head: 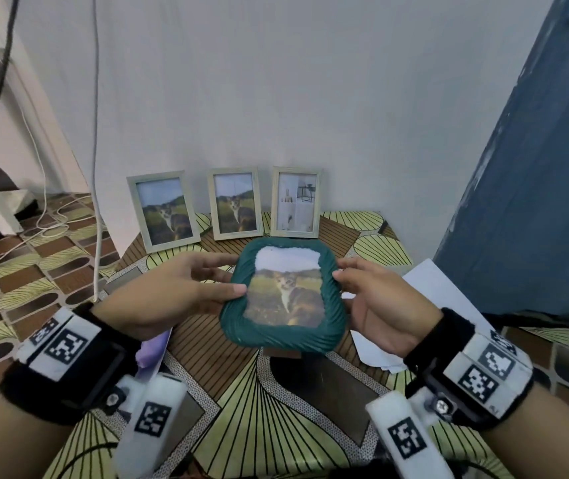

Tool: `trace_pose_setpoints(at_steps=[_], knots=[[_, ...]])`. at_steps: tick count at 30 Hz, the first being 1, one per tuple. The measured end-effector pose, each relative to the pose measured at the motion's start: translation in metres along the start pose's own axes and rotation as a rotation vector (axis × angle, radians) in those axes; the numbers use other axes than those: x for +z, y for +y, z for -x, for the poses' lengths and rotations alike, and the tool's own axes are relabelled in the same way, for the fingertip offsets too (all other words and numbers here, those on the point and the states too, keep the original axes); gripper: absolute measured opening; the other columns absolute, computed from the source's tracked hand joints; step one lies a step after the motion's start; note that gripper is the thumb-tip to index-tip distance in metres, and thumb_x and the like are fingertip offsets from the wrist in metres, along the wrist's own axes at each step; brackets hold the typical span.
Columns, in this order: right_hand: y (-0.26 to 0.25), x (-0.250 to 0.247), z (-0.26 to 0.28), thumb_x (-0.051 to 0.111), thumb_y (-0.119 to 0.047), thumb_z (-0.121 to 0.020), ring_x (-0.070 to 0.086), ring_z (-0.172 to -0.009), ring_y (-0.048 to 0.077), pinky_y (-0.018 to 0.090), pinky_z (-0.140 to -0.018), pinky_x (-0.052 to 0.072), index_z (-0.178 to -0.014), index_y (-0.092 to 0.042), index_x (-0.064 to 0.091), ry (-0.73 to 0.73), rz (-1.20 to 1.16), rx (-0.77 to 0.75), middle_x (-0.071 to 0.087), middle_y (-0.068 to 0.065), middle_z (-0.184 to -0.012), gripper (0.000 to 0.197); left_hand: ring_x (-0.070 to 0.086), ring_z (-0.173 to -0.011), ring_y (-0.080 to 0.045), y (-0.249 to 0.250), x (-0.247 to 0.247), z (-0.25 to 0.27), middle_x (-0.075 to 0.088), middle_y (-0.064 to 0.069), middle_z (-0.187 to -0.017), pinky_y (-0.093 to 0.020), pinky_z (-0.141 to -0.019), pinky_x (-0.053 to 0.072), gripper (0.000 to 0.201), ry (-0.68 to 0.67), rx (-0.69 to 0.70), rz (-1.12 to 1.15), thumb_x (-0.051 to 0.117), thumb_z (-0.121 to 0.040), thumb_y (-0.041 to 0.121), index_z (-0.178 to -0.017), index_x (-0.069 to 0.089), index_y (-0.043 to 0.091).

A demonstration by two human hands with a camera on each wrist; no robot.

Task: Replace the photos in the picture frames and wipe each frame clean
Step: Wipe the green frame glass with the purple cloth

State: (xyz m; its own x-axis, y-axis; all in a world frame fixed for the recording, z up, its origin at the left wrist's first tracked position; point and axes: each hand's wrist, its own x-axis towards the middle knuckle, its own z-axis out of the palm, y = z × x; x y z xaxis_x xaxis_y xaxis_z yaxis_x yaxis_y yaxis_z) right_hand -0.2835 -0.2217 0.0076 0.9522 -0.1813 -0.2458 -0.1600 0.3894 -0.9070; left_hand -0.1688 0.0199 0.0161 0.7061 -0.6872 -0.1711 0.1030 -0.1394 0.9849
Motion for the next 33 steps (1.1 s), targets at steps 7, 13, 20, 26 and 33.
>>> trace_pose_setpoints(at_steps=[7, 13, 20, 26, 33], knots=[[-0.001, -0.003, -0.004, 0.037, -0.010, -0.103, 0.072, -0.075, 0.030, 0.036, -0.056, 0.058, -0.126, 0.003, 0.053, 0.030, -0.151, 0.140, 0.065, 0.025, -0.117, 0.031, 0.064, -0.113, -0.034, -0.002, 0.003, -0.013, 0.065, -0.021, -0.123, -0.039, -0.094, 0.054, 0.036, -0.154, -0.121, 0.076, 0.066, -0.089, 0.007, -0.123, 0.062, 0.001], [-0.008, -0.013, -0.009, 0.036, -0.009, -0.101, 0.068, -0.092, 0.035, 0.044, -0.070, 0.060, -0.127, 0.004, 0.053, 0.020, -0.210, 0.163, 0.062, 0.025, -0.124, 0.034, 0.068, -0.105, -0.029, 0.000, 0.007, -0.026, 0.066, -0.018, -0.122, -0.032, -0.082, 0.059, 0.045, -0.159, -0.072, 0.073, 0.068, -0.085, 0.005, -0.129, 0.060, 0.010], [-0.032, -0.029, -0.027, 0.046, -0.021, -0.098, 0.066, -0.105, 0.037, 0.056, -0.093, 0.051, -0.131, -0.002, 0.056, -0.073, -0.313, 0.080, 0.062, 0.024, -0.127, 0.039, 0.066, -0.104, -0.033, 0.025, 0.011, -0.049, 0.068, -0.009, -0.120, -0.040, -0.081, 0.060, 0.060, -0.113, 0.068, -0.062, 0.070, -0.081, 0.009, -0.137, 0.053, 0.025], [-0.064, -0.042, -0.046, 0.039, -0.022, -0.102, 0.064, -0.112, 0.037, 0.054, -0.092, 0.053, -0.127, -0.002, 0.058, -0.035, -0.259, -0.015, 0.064, 0.021, -0.125, 0.037, 0.065, -0.110, -0.032, 0.046, 0.023, -0.081, 0.069, -0.002, -0.120, -0.046, -0.091, 0.056, 0.056, -0.116, 0.125, -0.199, 0.061, -0.093, 0.012, -0.143, 0.045, 0.032], [-0.104, -0.071, -0.078, 0.040, -0.009, -0.103, 0.069, -0.089, 0.025, 0.040, -0.067, 0.059, -0.130, -0.022, 0.051, 0.117, -0.124, -0.281, 0.068, 0.013, -0.111, 0.032, 0.070, -0.099, -0.025, 0.073, 0.041, -0.139, 0.070, -0.001, -0.113, -0.039, -0.083, 0.059, 0.067, -0.056, 0.214, -0.257, 0.061, -0.094, 0.012, -0.150, 0.032, 0.034]])
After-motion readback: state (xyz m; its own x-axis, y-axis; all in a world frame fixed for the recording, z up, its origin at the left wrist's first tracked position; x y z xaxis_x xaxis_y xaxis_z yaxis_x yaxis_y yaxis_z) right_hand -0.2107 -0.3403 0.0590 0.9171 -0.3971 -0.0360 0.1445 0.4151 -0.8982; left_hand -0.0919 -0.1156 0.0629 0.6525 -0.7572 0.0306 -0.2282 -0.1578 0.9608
